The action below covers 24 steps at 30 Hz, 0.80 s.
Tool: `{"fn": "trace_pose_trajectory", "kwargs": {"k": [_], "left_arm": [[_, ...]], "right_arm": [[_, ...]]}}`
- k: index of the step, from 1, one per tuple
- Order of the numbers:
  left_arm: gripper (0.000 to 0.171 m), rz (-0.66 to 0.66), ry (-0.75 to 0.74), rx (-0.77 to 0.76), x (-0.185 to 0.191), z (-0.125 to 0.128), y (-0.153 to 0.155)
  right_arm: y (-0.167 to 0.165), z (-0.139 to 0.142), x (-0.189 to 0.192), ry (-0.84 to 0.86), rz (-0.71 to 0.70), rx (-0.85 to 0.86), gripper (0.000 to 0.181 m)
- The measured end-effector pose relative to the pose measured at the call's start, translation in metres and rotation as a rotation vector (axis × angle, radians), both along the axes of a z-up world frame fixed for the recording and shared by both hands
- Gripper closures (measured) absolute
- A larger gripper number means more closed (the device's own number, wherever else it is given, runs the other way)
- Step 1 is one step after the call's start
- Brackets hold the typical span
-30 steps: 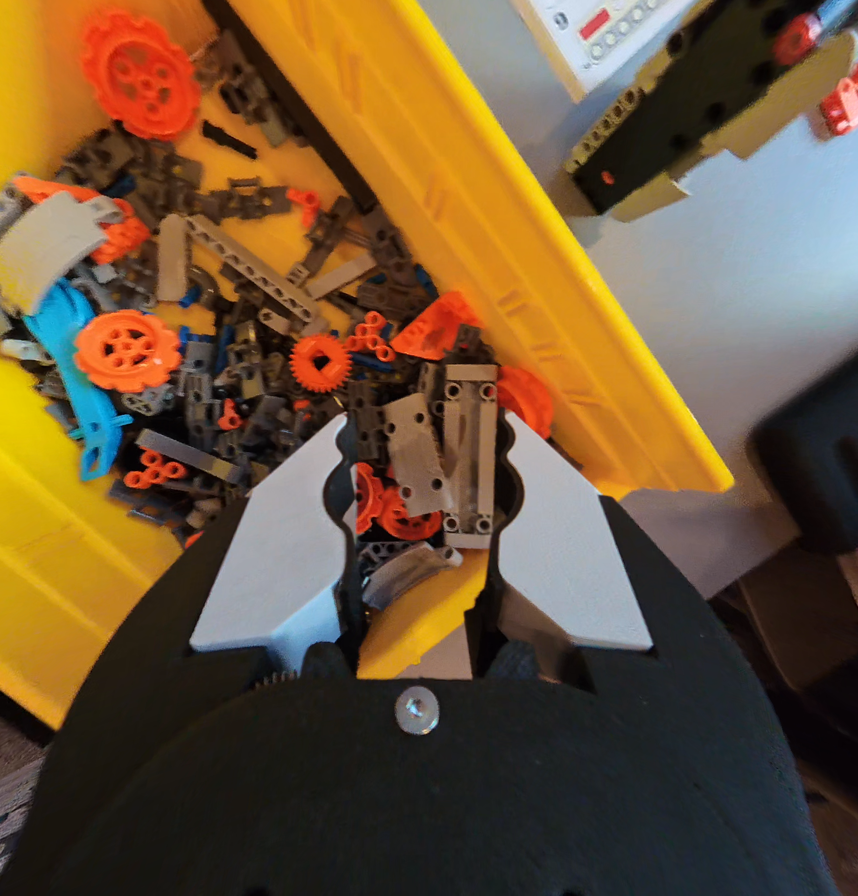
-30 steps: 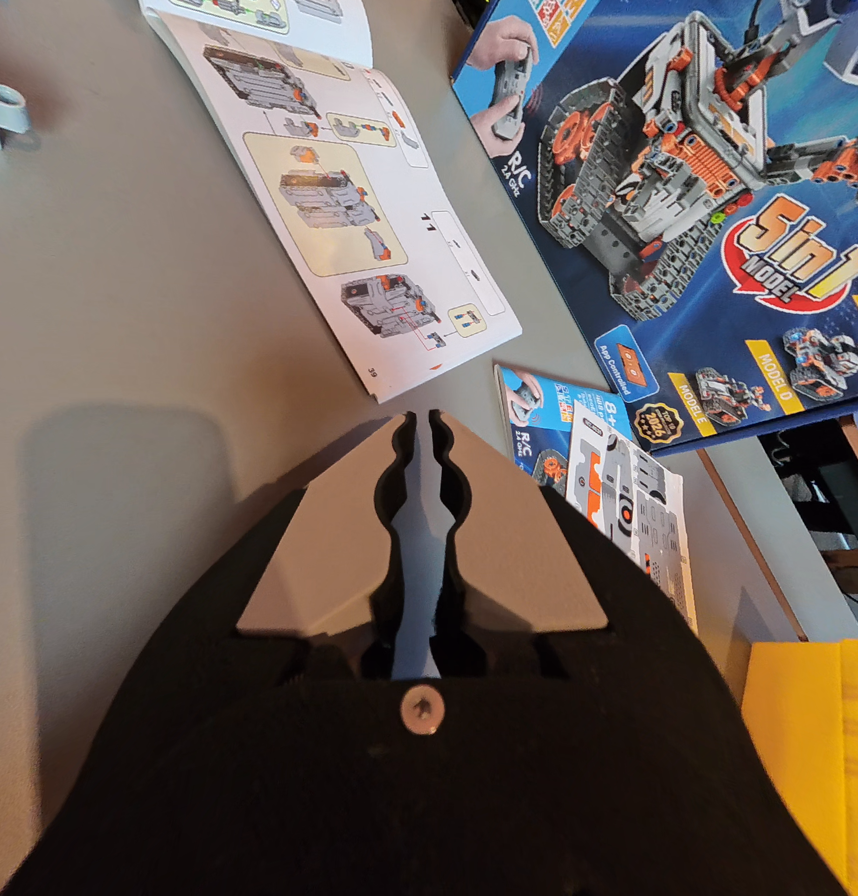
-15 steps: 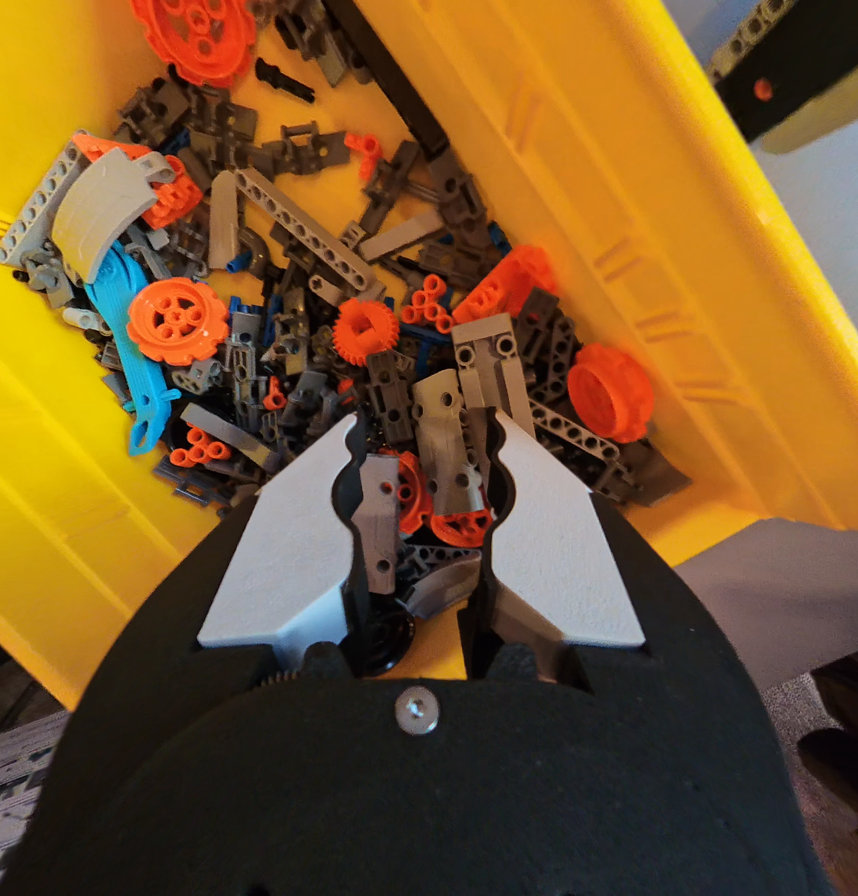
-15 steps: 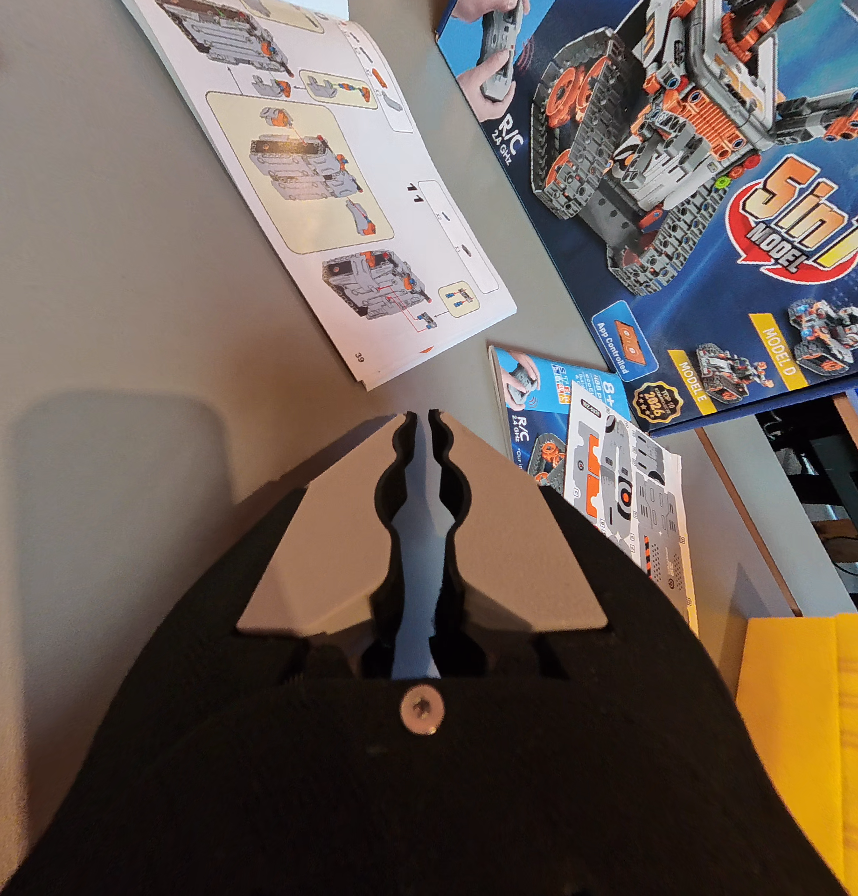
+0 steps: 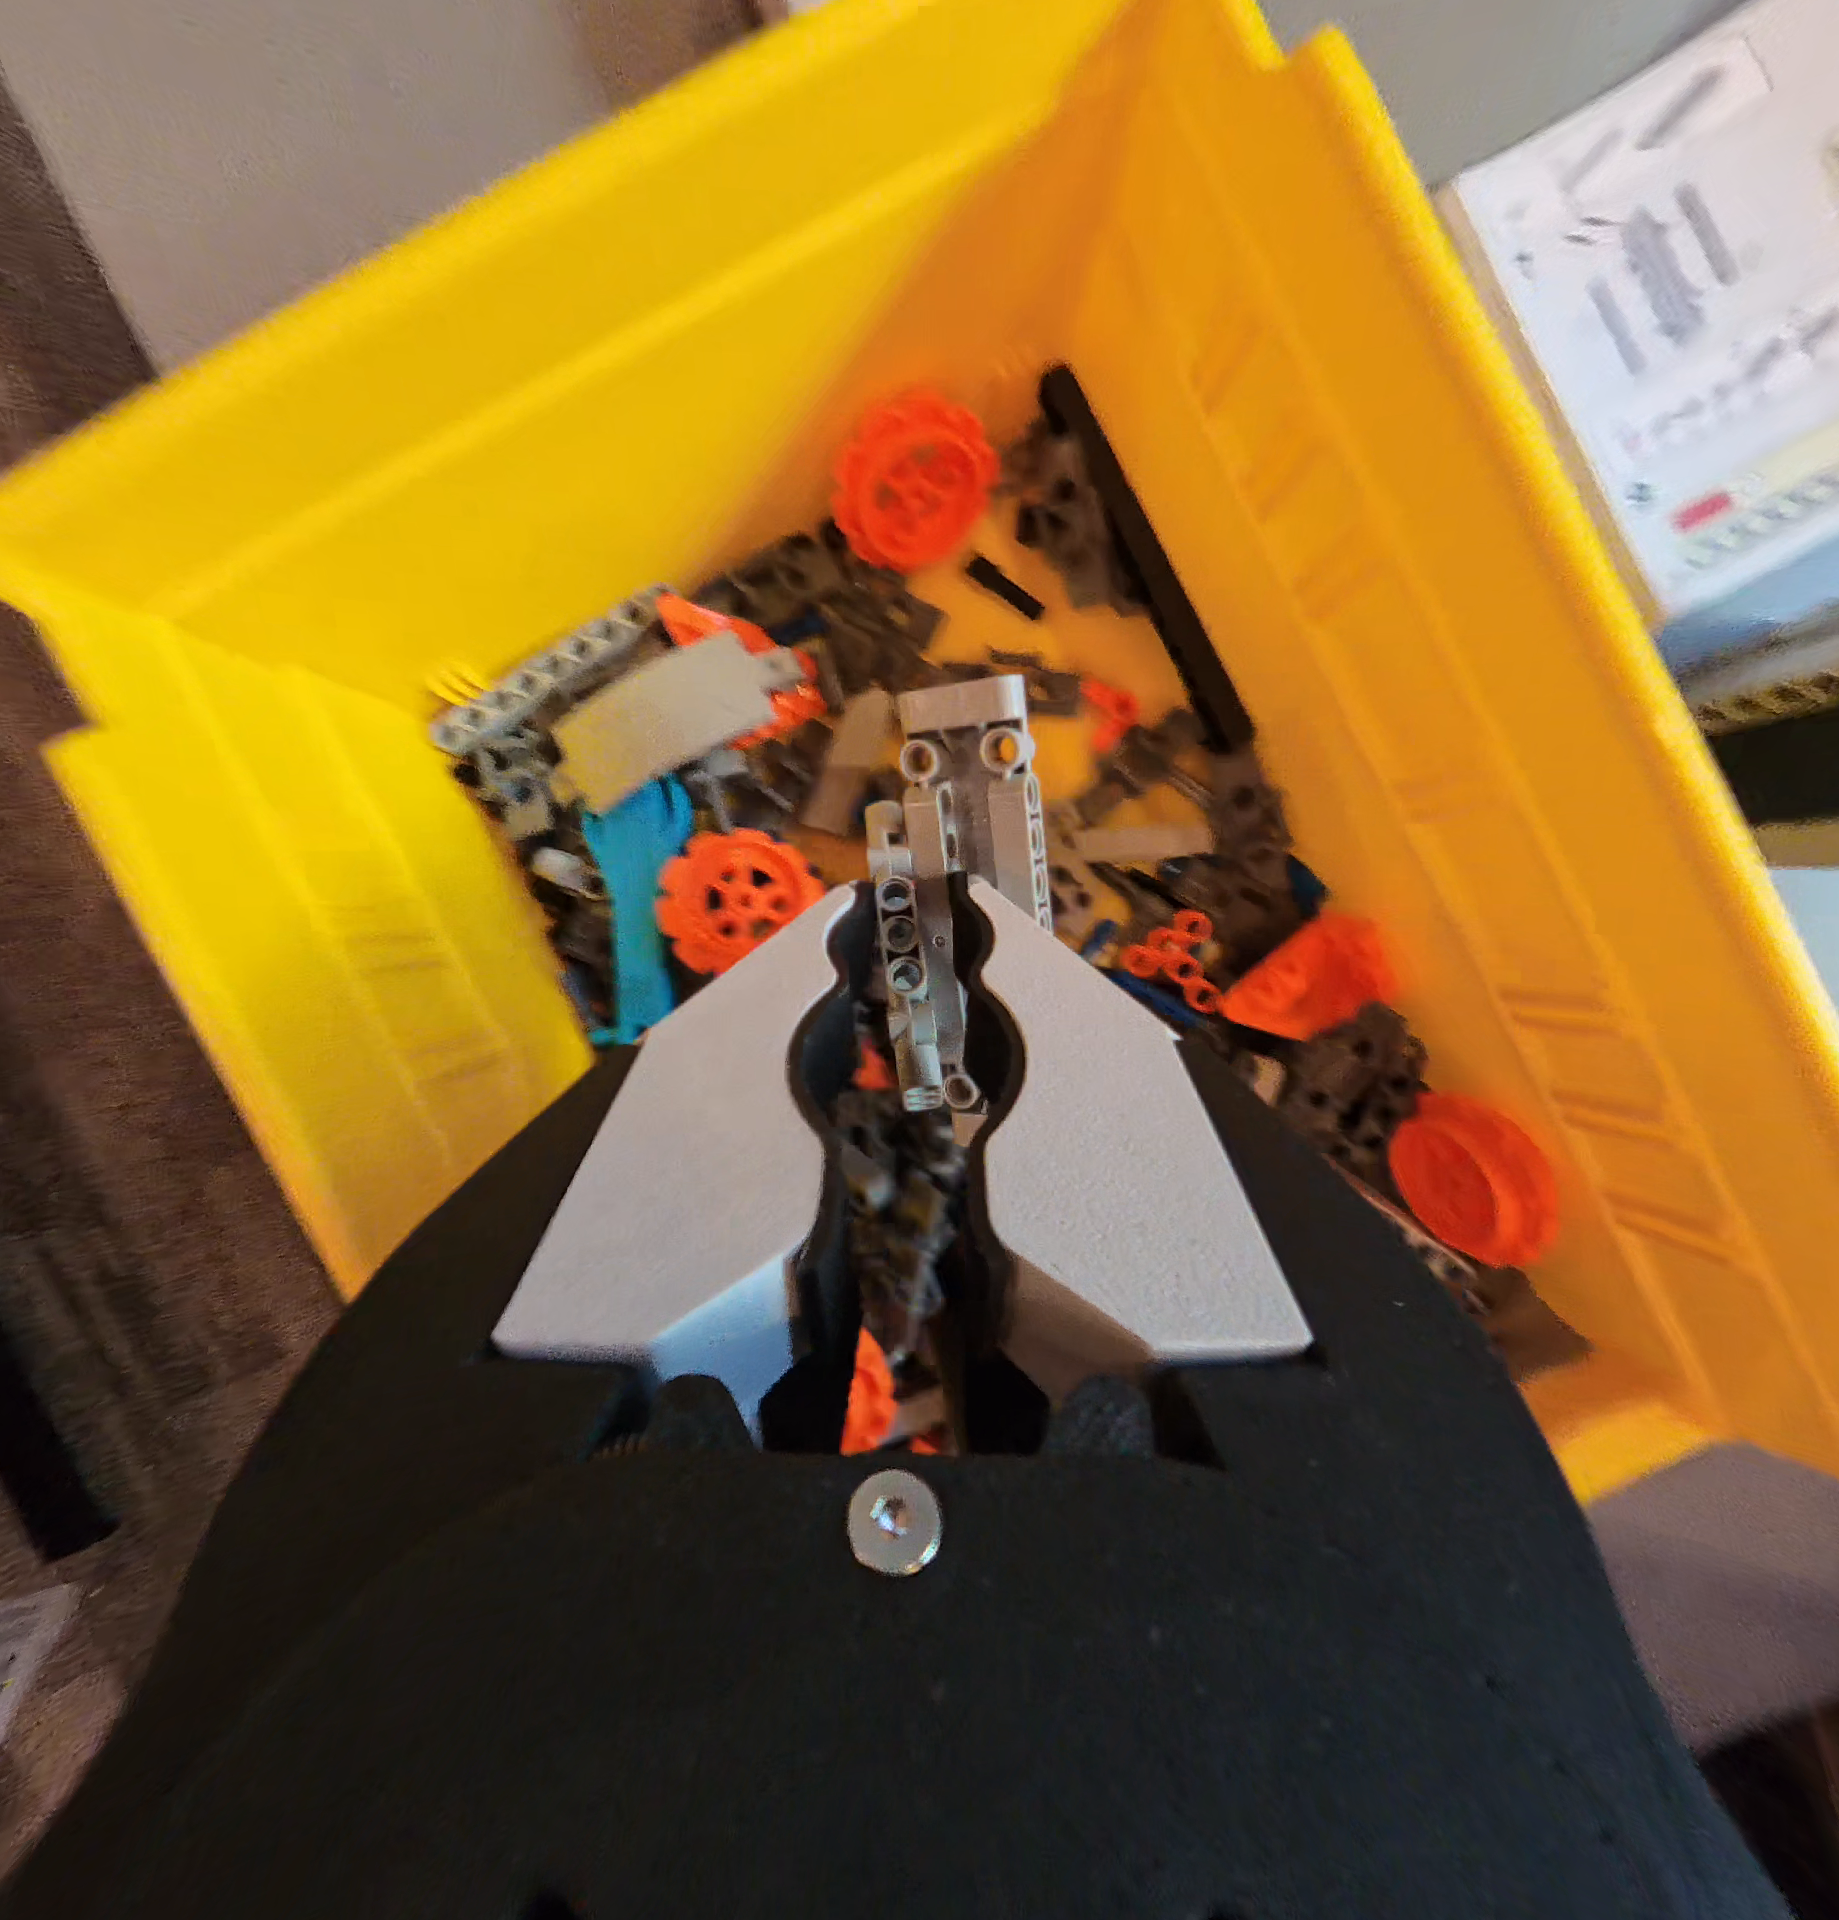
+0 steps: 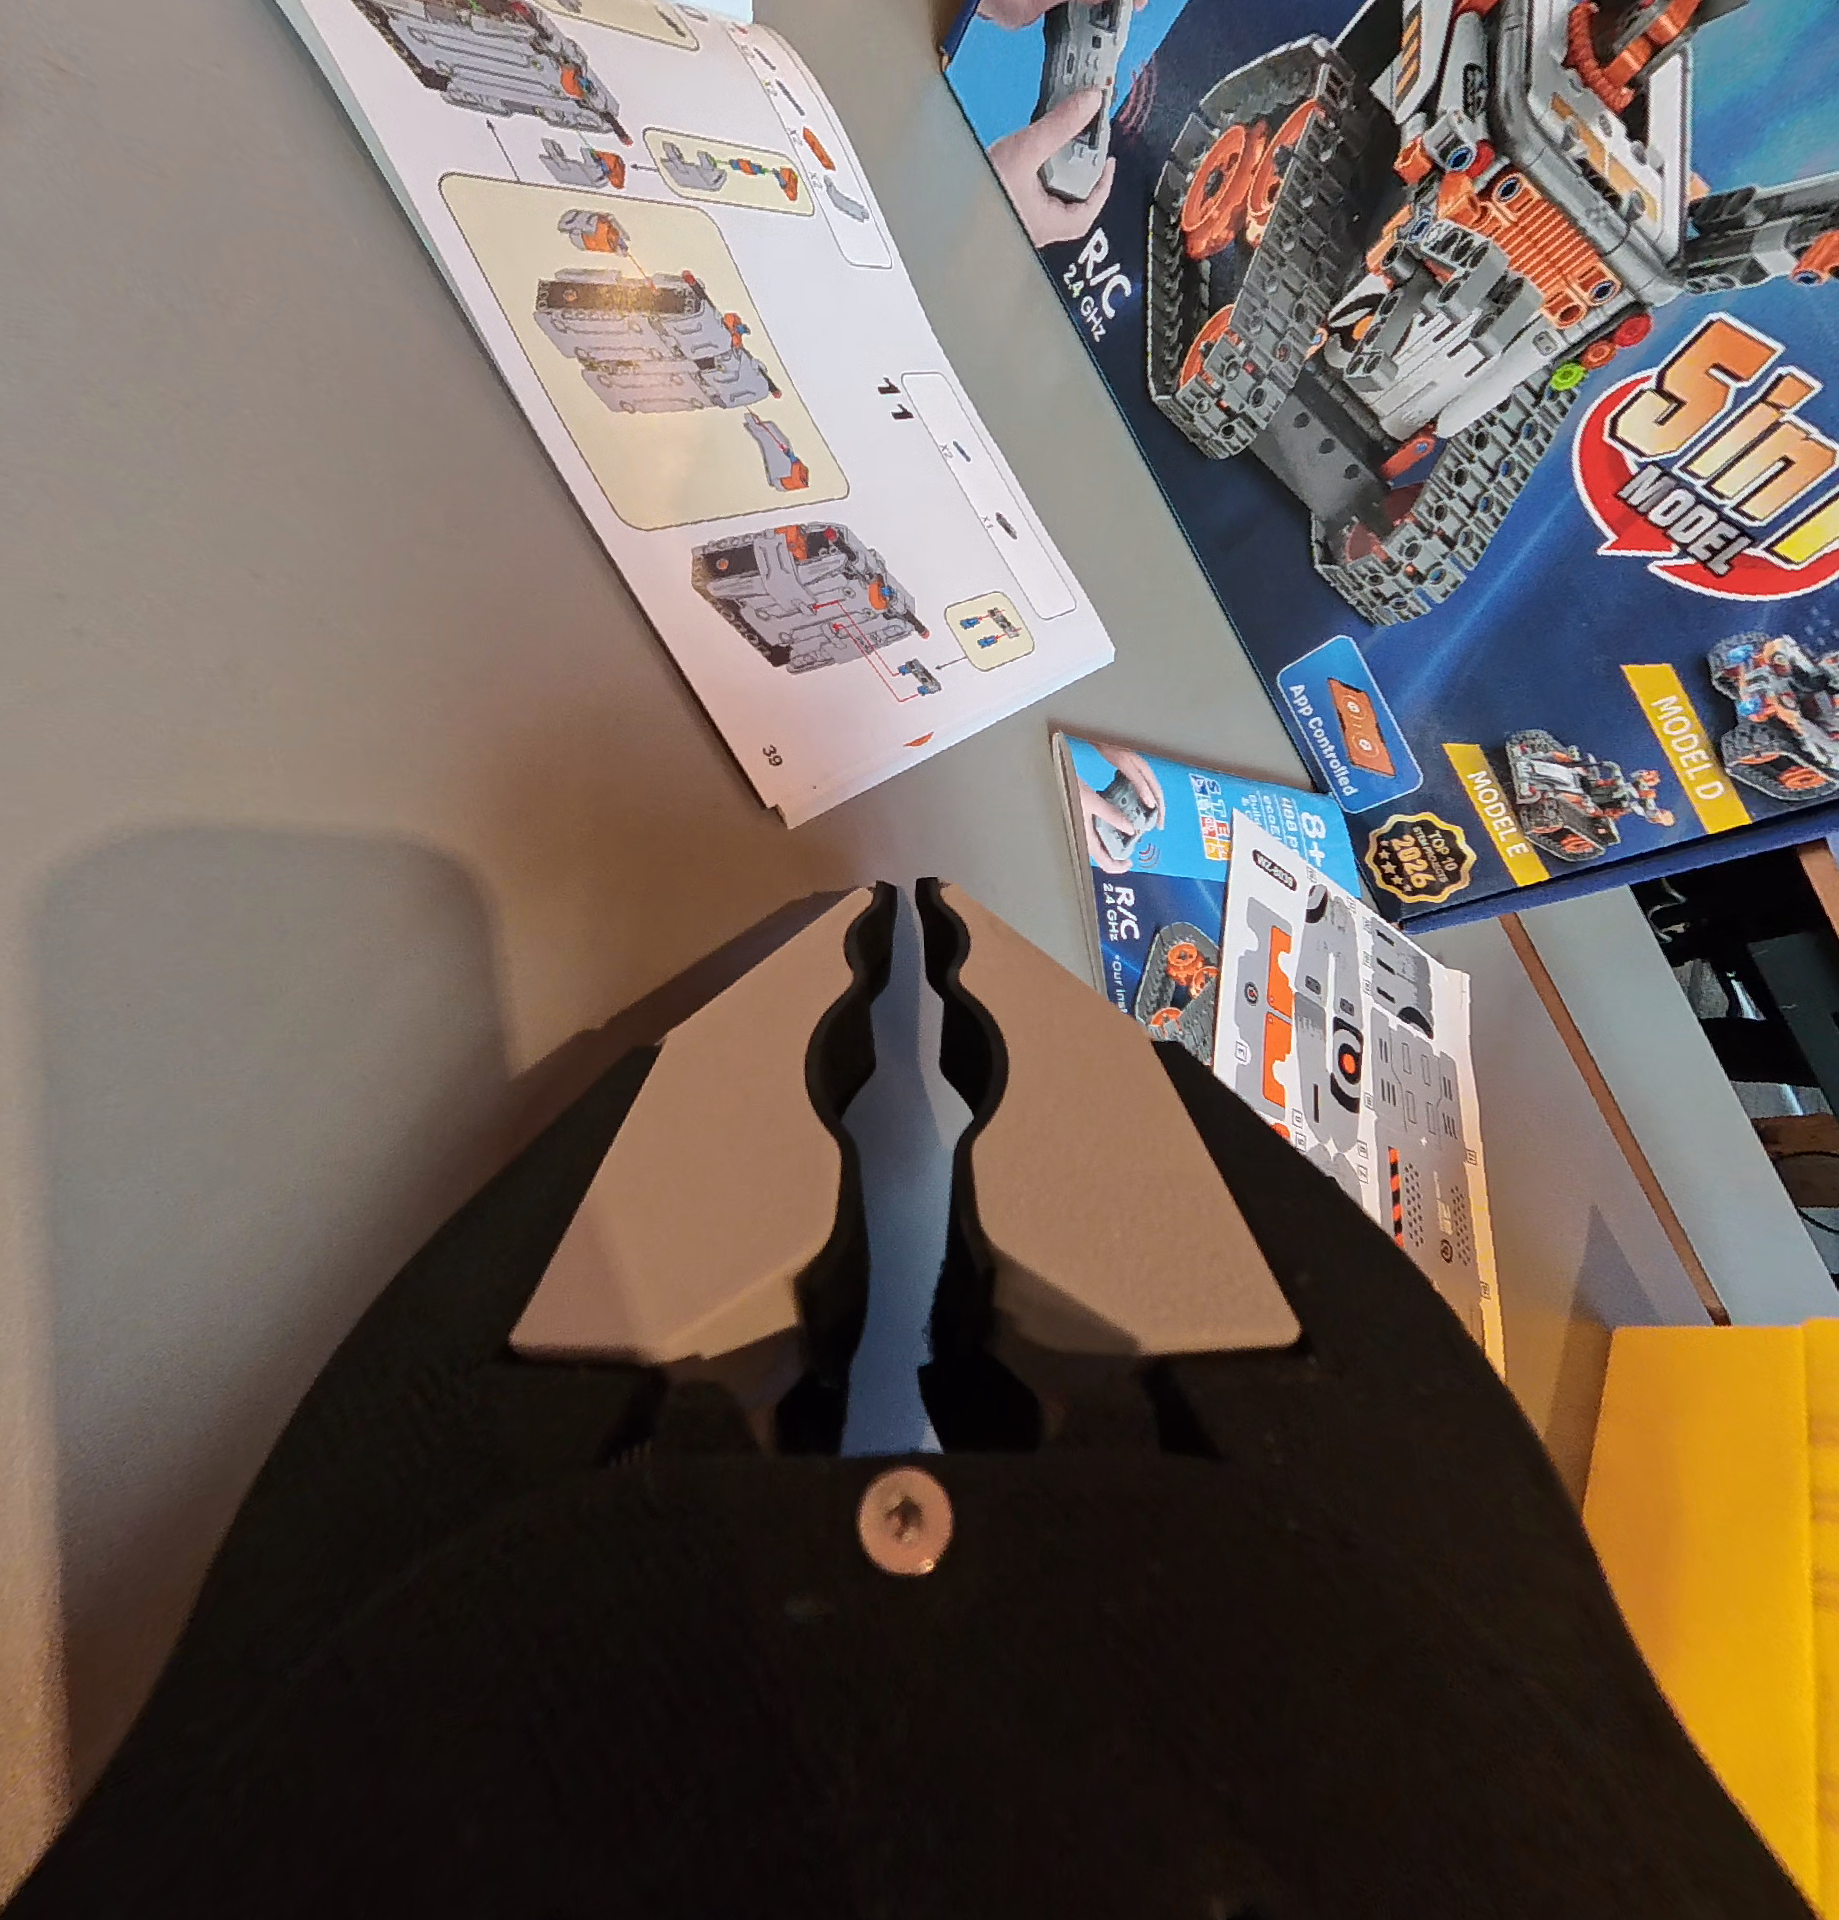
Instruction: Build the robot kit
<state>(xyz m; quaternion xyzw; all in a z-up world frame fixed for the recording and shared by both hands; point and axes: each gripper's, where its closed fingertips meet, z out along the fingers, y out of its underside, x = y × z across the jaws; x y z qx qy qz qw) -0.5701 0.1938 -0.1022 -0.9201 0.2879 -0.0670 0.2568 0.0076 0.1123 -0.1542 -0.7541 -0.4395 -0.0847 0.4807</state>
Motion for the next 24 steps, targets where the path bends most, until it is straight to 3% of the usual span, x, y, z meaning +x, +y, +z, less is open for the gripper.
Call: {"fn": "trace_pose_trajectory", "kwargs": {"k": [6,9,10,13,16,19,22,24], "left_arm": [[0.158,0.048,0.147,-0.049,-0.015,-0.033,0.034],[0.126,0.067,0.115,-0.035,-0.014,-0.031,0.034],[0.125,0.067,0.089,-0.016,-0.012,-0.024,0.031],[0.118,0.022,0.031,0.001,-0.008,-0.002,0.004],[0.110,-0.042,0.022,-0.079,-0.011,0.002,-0.038],[0.107,-0.078,0.029,-0.152,-0.014,-0.009,-0.071],[0.104,-0.053,0.178,-0.194,-0.034,-0.034,-0.083],[0.107,-0.060,0.202,-0.197,-0.033,-0.044,-0.083]], "right_arm": [[-0.002,0.001,0.001,-0.006,0.002,0.001,0.178],[-0.003,0.002,0.002,-0.003,0.002,0.002,0.178],[-0.003,0.002,0.003,-0.001,0.003,0.003,0.178],[-0.004,0.002,0.003,0.007,0.007,-0.001,0.178],[-0.003,0.002,0.002,0.012,0.014,-0.005,0.178],[-0.003,0.003,-0.001,0.015,0.025,-0.006,0.178],[-0.003,0.003,-0.003,0.006,0.034,-0.007,0.178],[-0.003,0.003,-0.004,0.003,0.039,-0.008,0.178]]}}
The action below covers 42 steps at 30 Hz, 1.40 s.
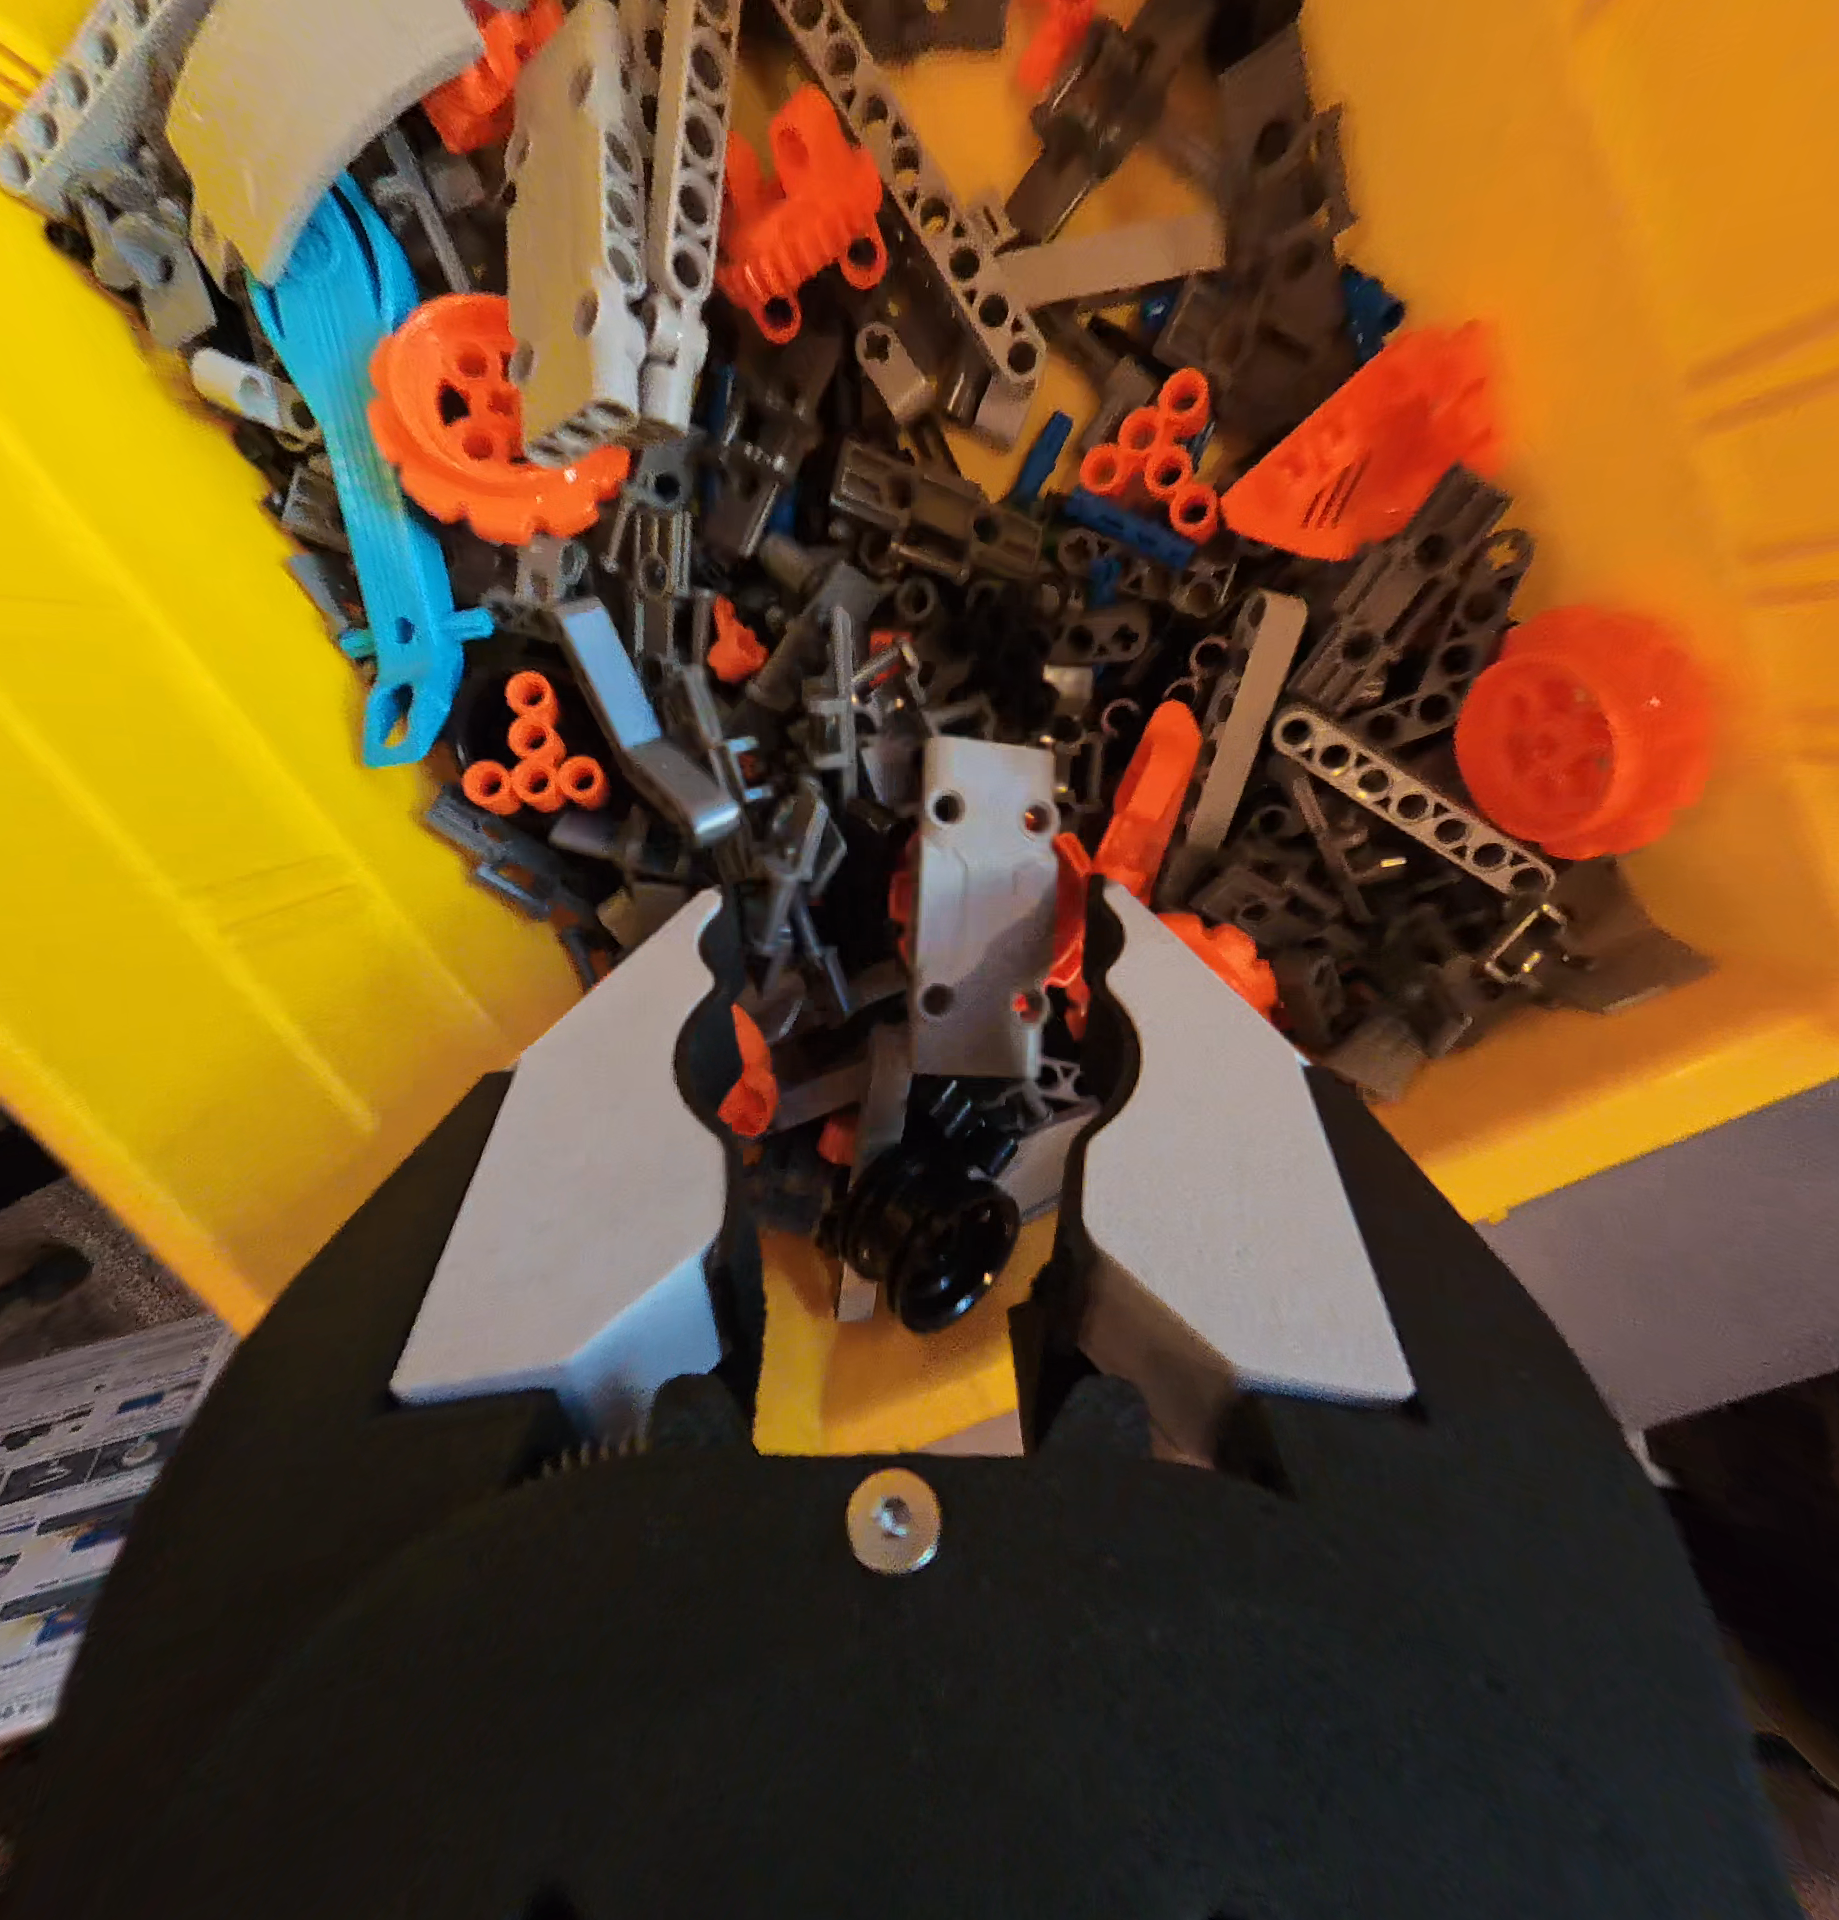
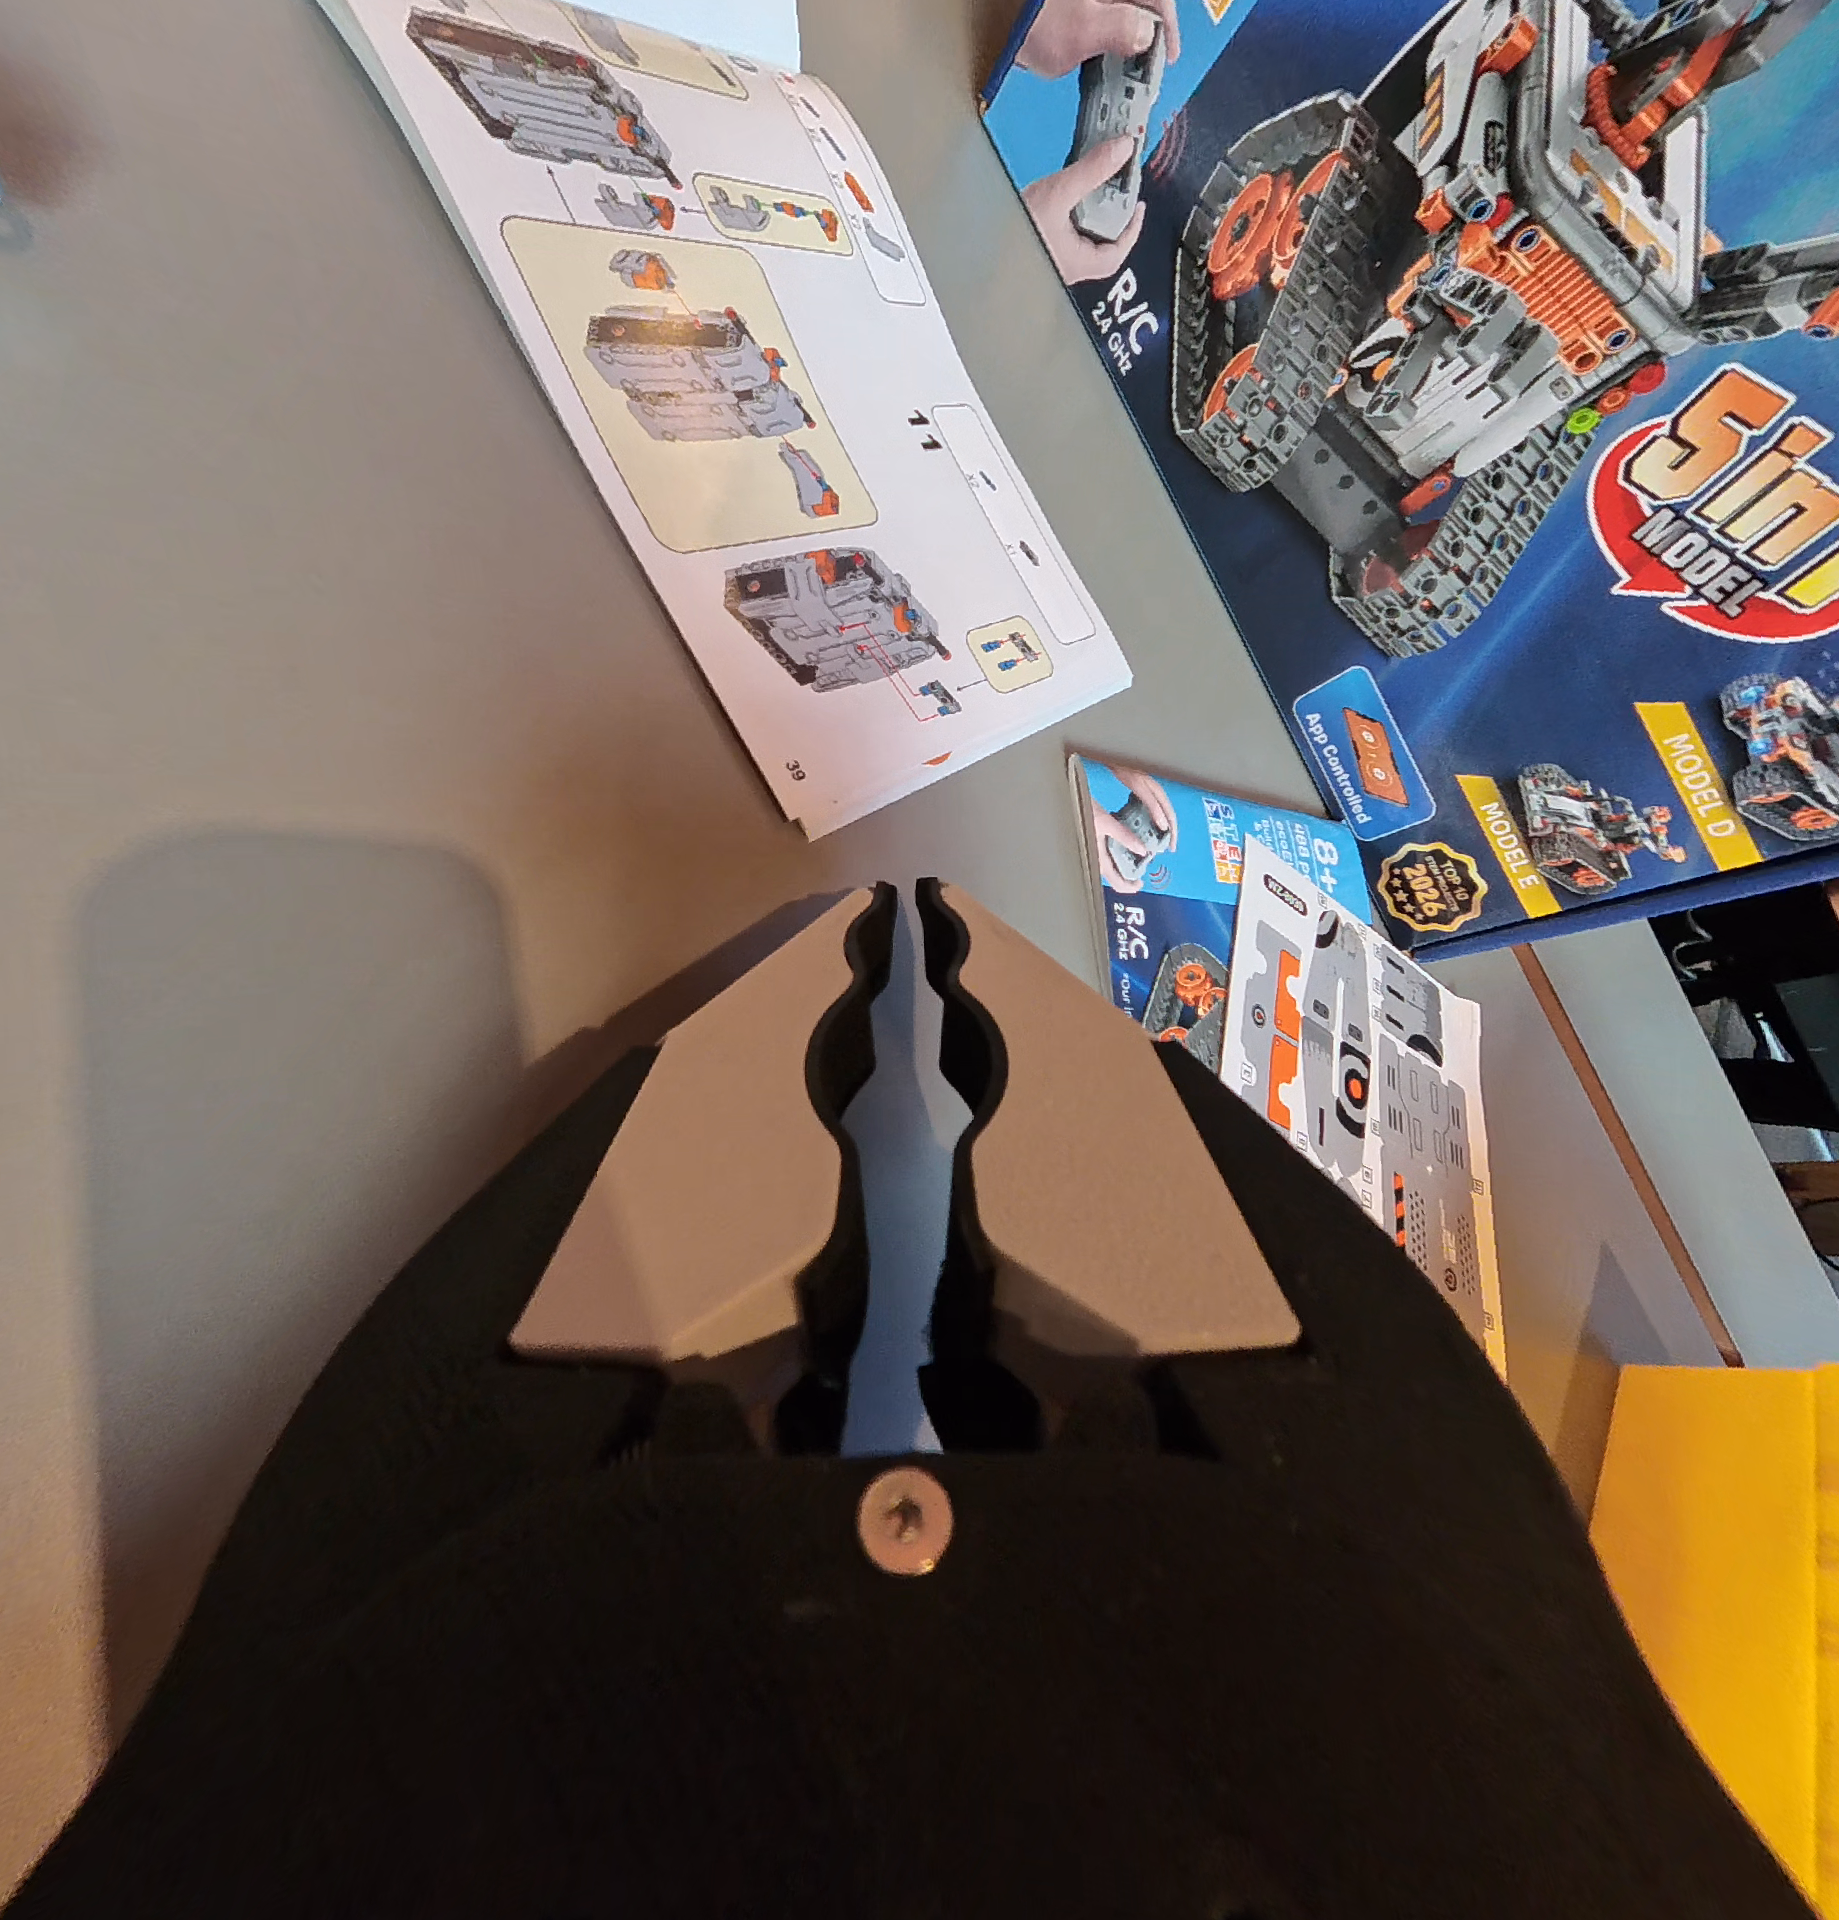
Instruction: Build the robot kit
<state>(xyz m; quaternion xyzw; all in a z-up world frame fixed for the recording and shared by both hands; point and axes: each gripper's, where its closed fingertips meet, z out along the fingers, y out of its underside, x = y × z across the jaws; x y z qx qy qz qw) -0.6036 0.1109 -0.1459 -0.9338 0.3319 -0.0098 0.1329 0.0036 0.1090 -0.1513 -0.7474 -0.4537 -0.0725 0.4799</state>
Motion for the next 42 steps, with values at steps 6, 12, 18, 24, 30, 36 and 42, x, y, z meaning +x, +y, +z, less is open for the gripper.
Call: {"fn": "trace_pose_trajectory", "kwargs": {"k": [6,12,18,24,30,36,42], "left_arm": [[0.125,-0.016,0.041,0.005,0.006,-0.009,0.023],[0.147,0.024,-0.025,0.026,0.010,-0.003,0.071],[0.147,0.050,-0.121,0.078,0.028,0.005,0.105],[0.110,0.041,-0.210,0.077,0.037,0.017,0.096],[0.119,0.170,-0.131,0.066,-0.013,0.042,0.060],[0.109,0.168,-0.040,-0.059,-0.023,0.025,0.014],[0.116,0.117,0.077,0.104,-0.018,0.016,0.042]], "right_arm": [[-0.002,0.001,0.002,-0.002,-0.004,0.002,0.178],[-0.002,0.002,0.003,0.002,-0.007,0.004,0.178],[-0.003,0.001,0.005,-0.001,-0.012,0.003,0.178],[-0.003,0.000,0.005,-0.002,-0.008,-0.002,0.178],[-0.002,-0.003,0.004,-0.001,-0.002,-0.014,0.178],[-0.002,-0.004,0.003,-0.015,0.000,-0.018,0.178],[-0.002,-0.005,0.002,-0.010,-0.001,-0.019,0.178]]}}
